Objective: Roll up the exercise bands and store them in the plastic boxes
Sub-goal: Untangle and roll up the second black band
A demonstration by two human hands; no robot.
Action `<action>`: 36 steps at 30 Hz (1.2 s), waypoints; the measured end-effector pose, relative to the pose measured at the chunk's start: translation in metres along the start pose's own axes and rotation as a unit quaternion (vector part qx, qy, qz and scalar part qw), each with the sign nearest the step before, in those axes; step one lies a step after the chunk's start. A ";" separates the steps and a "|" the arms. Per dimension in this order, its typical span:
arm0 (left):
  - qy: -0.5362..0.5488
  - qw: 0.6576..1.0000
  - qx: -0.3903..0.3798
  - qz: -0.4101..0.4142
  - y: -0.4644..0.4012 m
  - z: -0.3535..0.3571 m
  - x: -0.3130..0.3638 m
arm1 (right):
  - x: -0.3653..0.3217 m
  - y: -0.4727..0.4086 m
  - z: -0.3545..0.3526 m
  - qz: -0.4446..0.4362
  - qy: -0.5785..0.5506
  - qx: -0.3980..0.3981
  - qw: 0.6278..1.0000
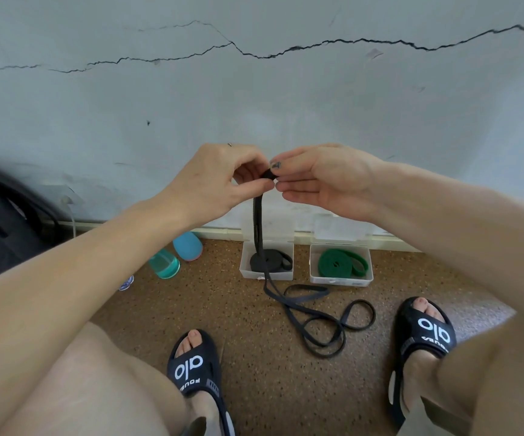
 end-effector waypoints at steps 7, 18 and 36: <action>0.083 0.996 0.027 -0.033 -0.001 -0.004 0.000 | -0.003 0.004 0.004 -0.012 -0.086 -0.025 0.996; 0.002 0.997 0.078 0.015 -0.003 -0.007 0.002 | 0.011 0.007 0.013 -0.012 -0.167 0.005 0.986; -0.055 0.991 0.115 0.042 -0.003 -0.010 0.011 | 0.007 0.008 0.015 -0.016 -0.056 0.011 0.998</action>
Point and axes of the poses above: each hand's wrist, its own y-axis away from the middle knuckle, its own z-axis out of the palm, x = y × z, the point moved 3 cm from there along -y, towards the middle knuckle, and after that the axes turned 9 degrees about -y, right-handed, at the moved point
